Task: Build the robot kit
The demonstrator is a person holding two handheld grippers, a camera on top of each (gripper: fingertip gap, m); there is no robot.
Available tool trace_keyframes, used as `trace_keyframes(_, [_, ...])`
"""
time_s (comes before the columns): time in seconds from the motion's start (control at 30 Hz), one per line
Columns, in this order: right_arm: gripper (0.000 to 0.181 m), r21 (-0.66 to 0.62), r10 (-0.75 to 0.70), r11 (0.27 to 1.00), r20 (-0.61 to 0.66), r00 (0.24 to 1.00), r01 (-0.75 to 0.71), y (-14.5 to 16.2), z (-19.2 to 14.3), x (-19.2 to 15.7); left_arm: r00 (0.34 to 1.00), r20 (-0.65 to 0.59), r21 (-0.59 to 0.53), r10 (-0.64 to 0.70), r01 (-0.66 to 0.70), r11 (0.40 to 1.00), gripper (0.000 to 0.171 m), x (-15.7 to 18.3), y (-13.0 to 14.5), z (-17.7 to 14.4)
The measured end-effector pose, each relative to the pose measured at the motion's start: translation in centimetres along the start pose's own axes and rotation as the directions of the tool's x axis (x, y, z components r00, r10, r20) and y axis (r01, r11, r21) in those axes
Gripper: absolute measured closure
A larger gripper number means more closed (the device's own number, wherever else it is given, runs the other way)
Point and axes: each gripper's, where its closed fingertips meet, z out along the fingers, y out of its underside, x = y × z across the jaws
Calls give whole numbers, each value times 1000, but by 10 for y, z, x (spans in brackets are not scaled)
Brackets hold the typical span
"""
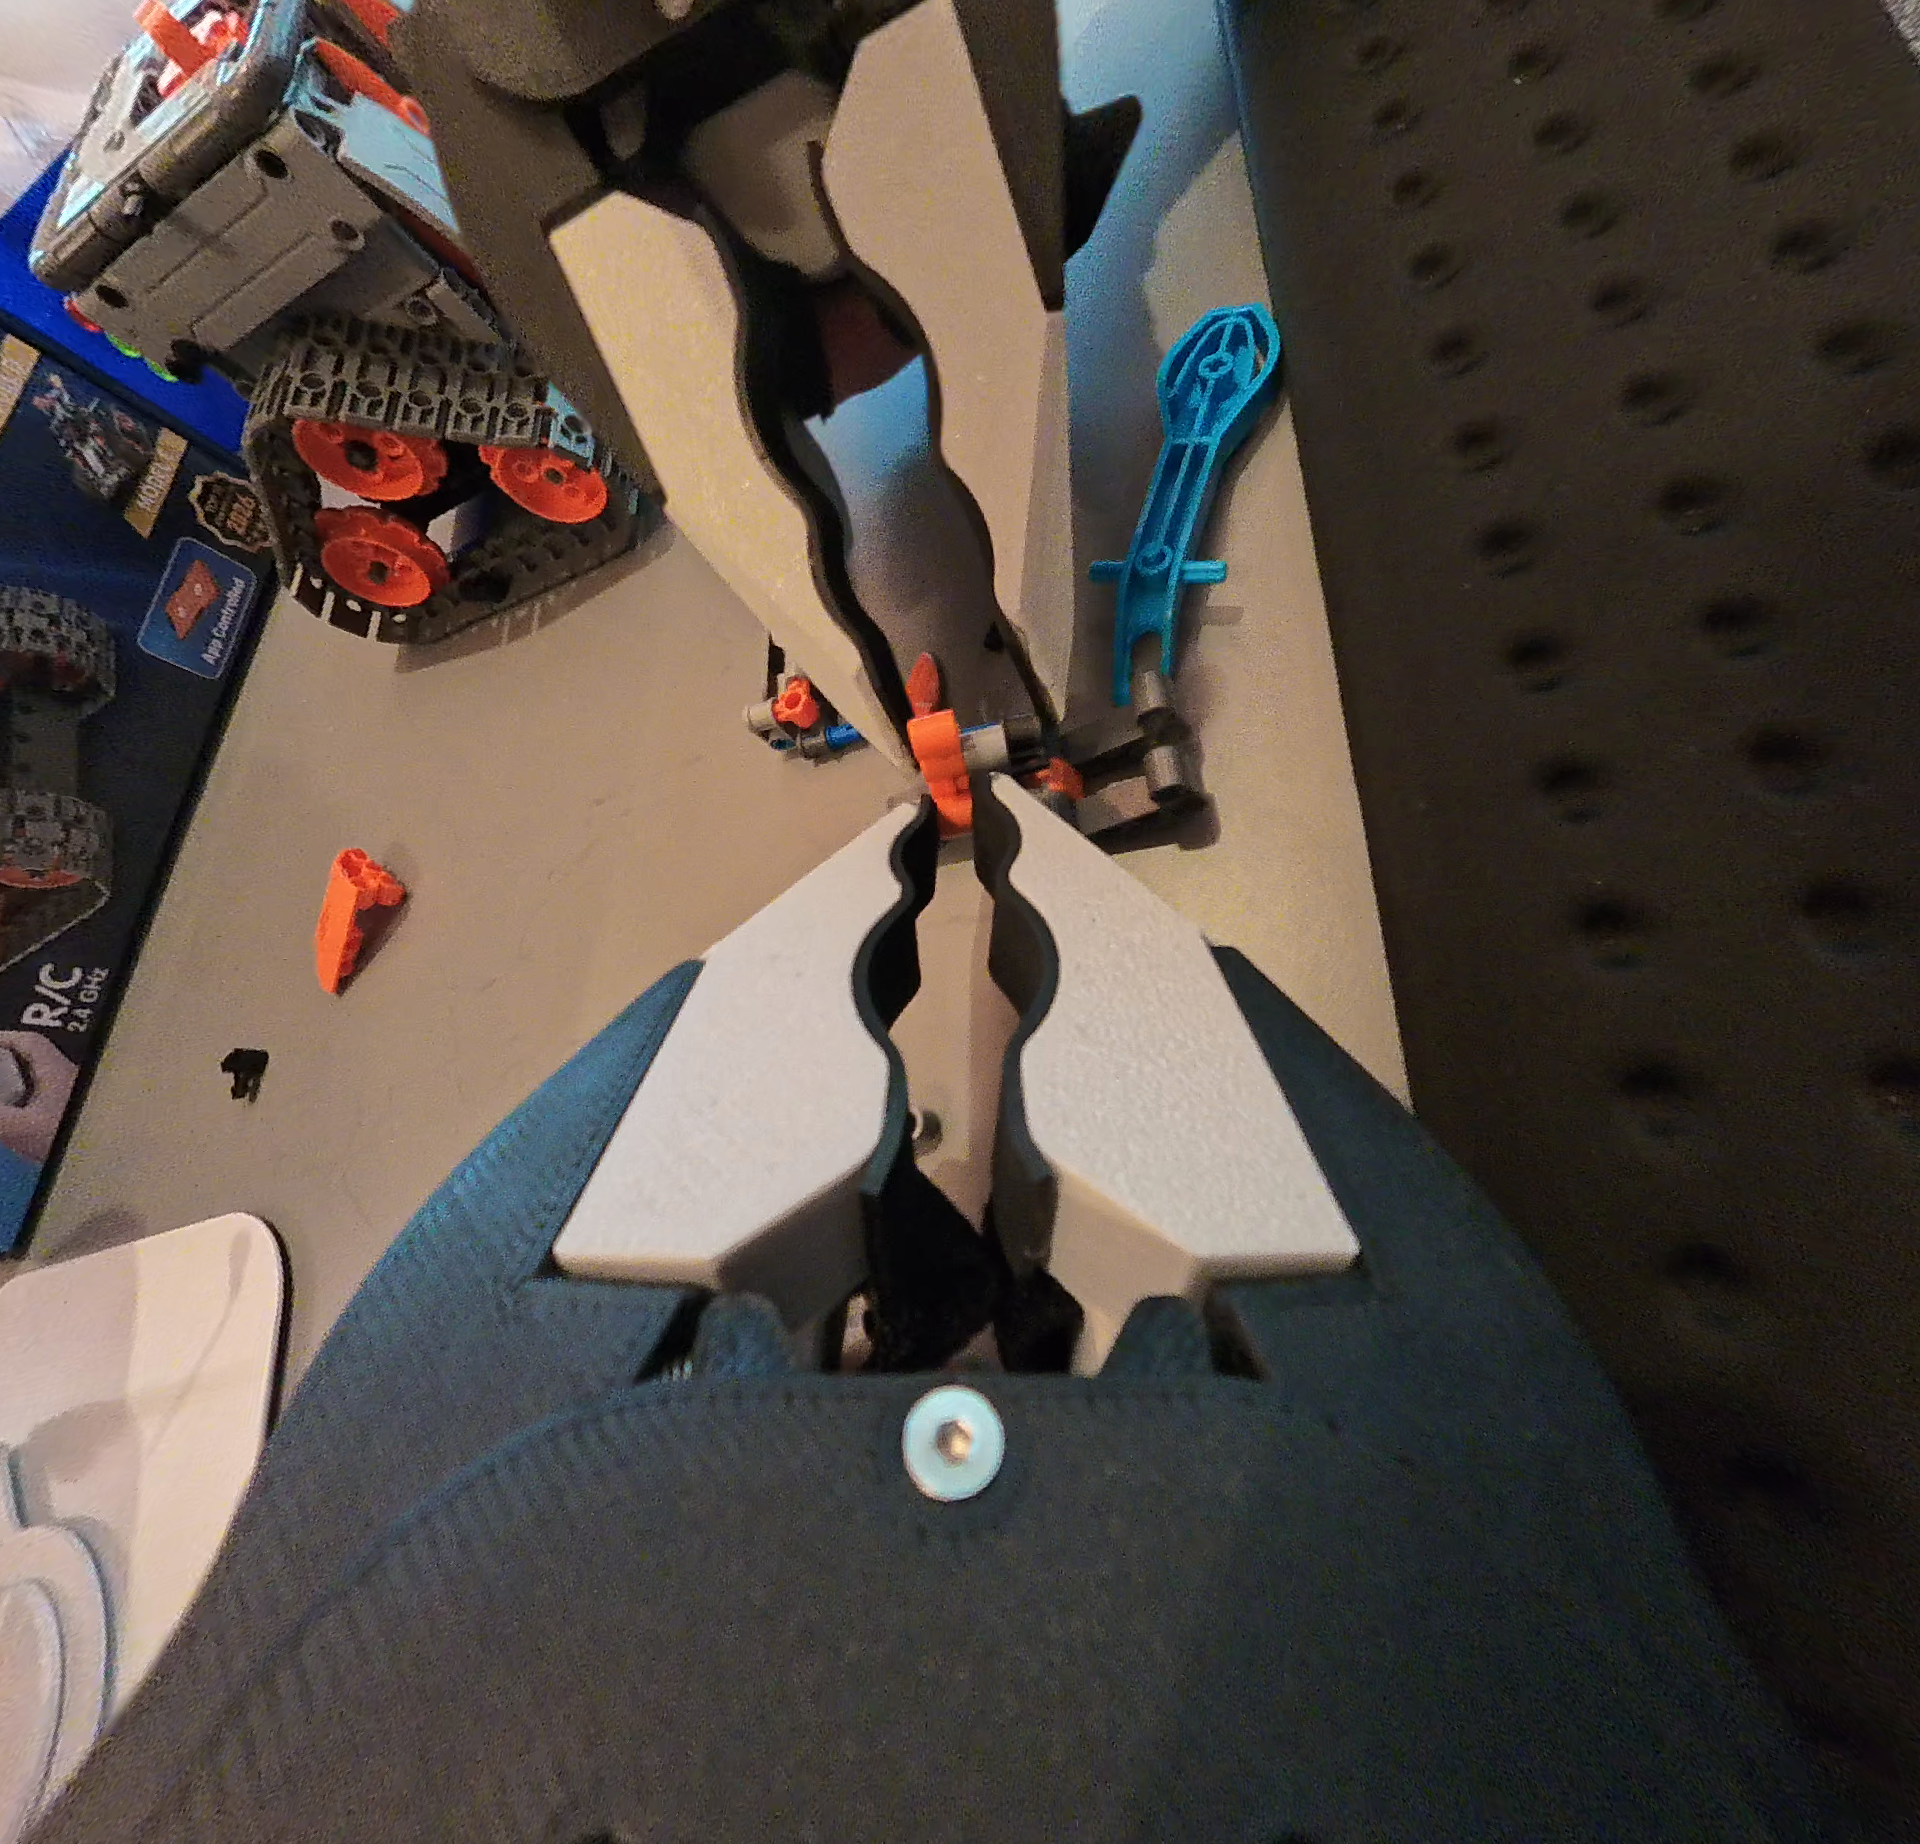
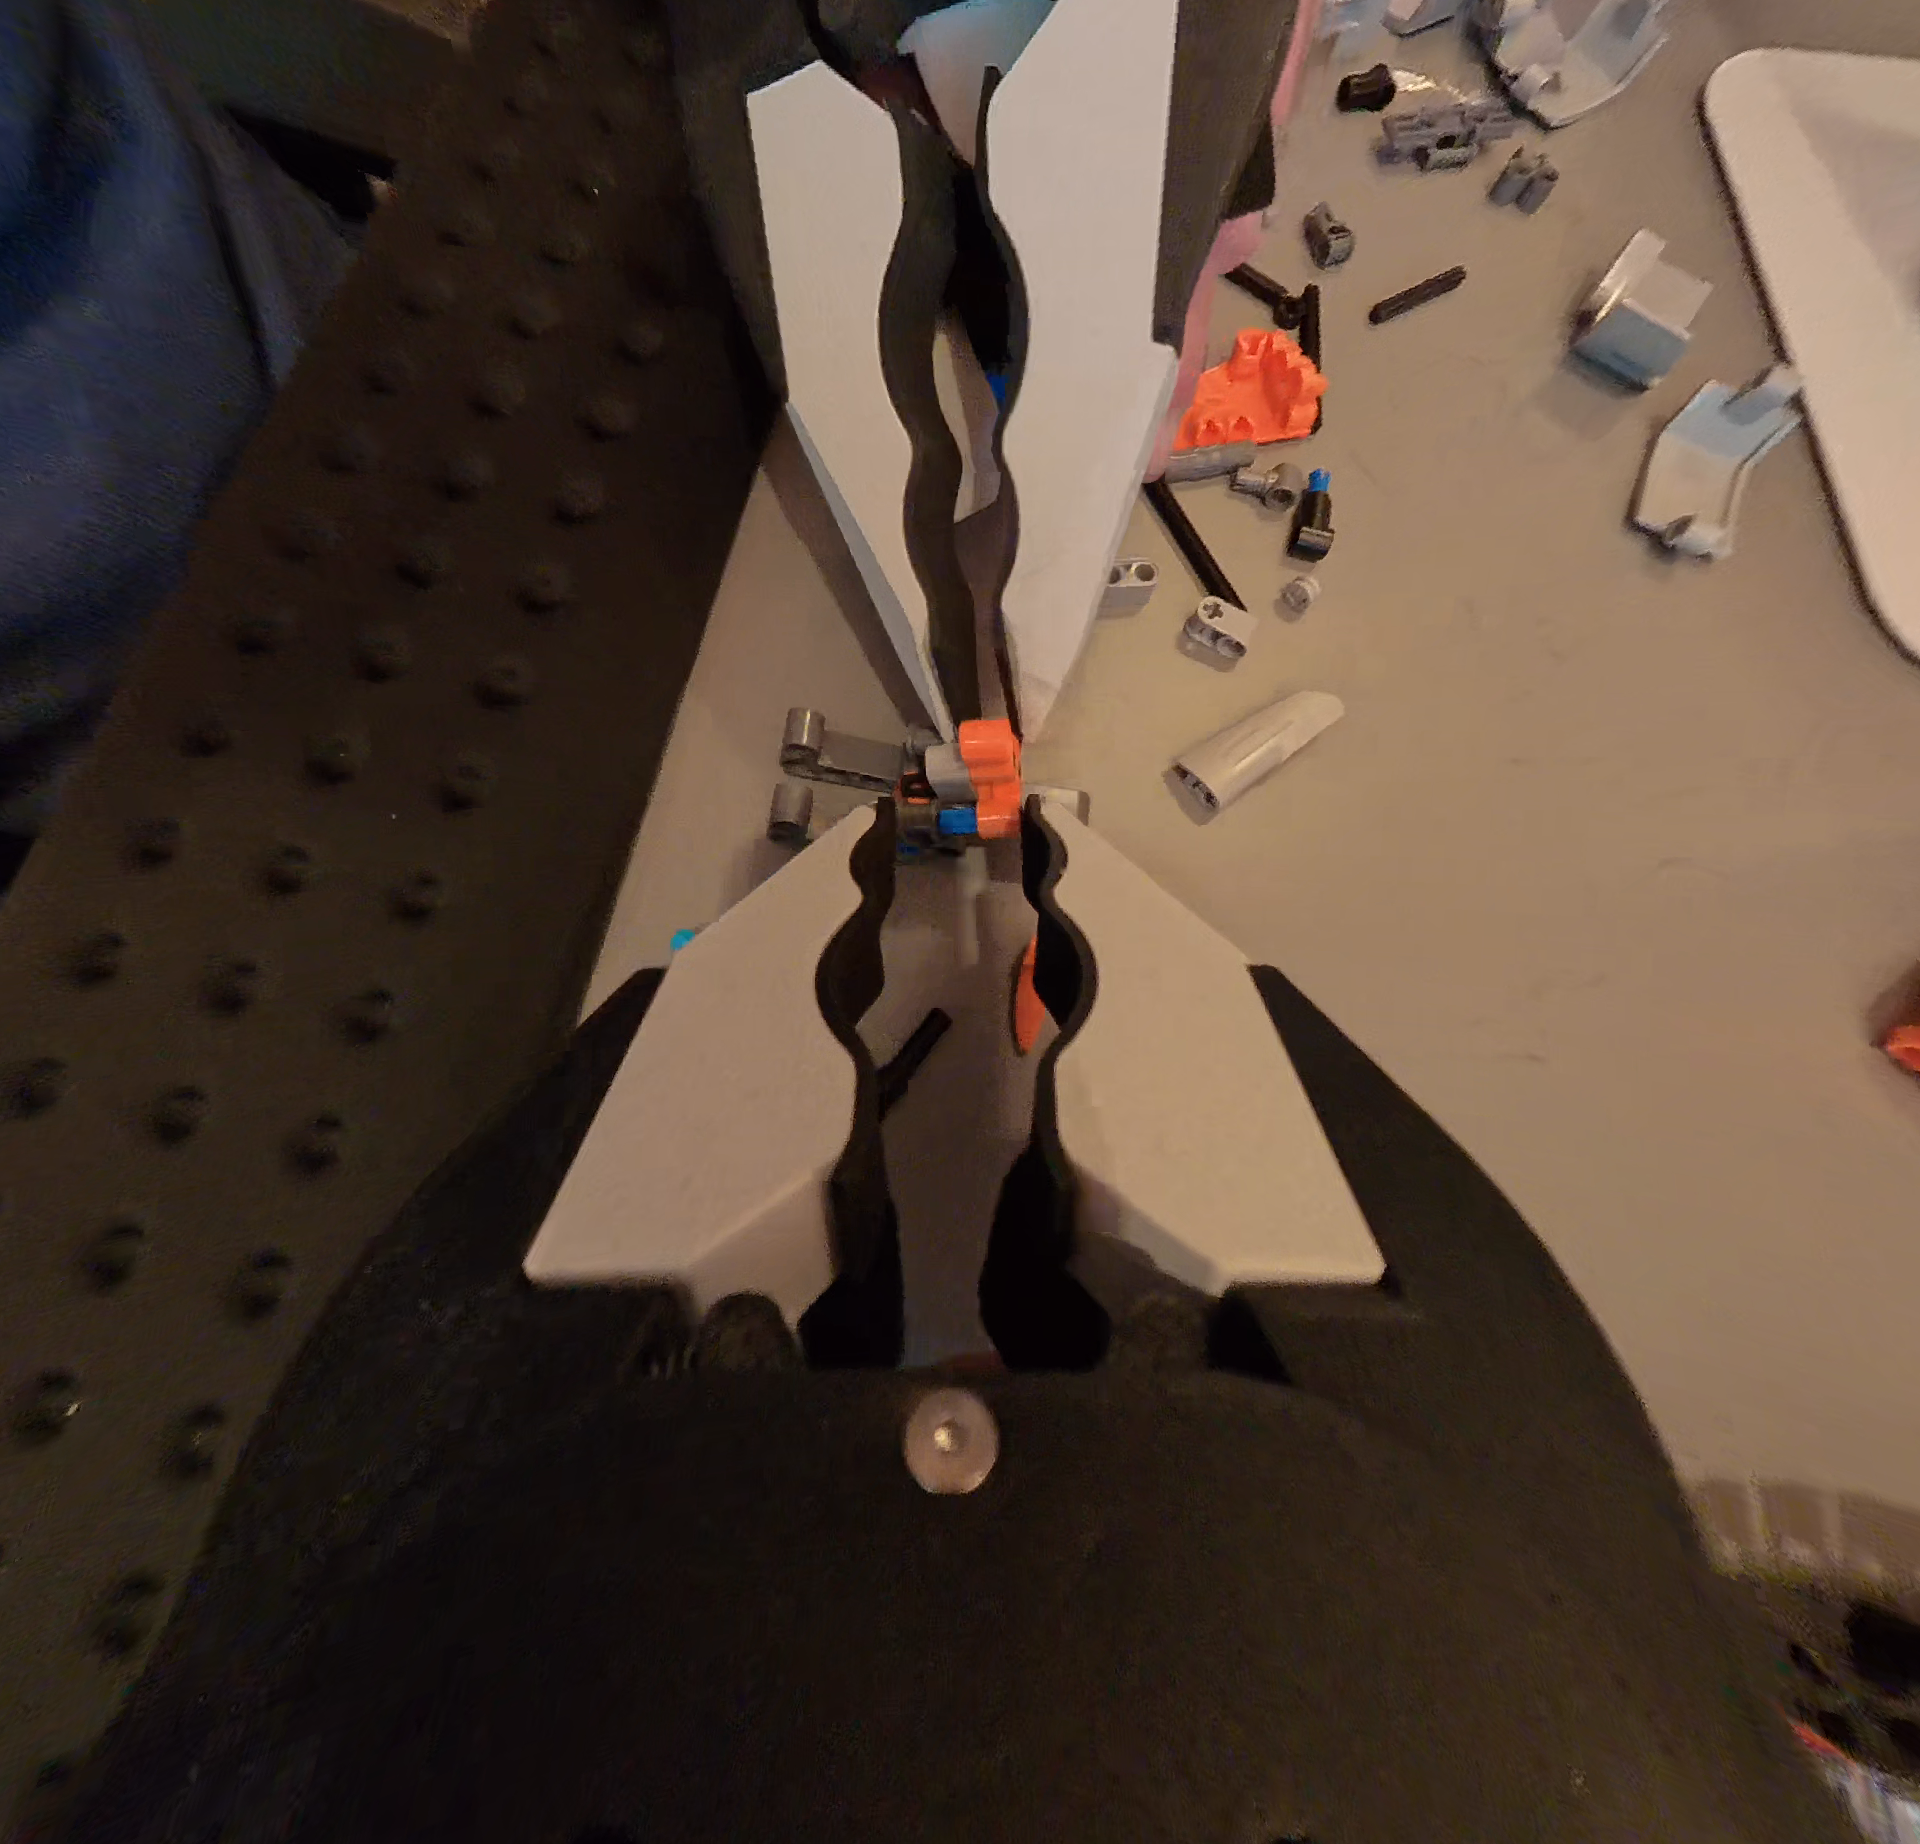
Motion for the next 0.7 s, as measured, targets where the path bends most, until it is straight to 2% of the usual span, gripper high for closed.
trace_keyframes(0.23, [159, 3, 32, 999, 51, 998, -32, 1, -2, -2, 1000, -8, 8, 0, 0, 1000, 167, 1, -2, 1])
trace_keyframes(0.7, [161, -117, -238, 968, -159, 958, 221, 1, 0, -4, 1000, -25, 39, -12, 13, 999, 166, 3, -2, 0])
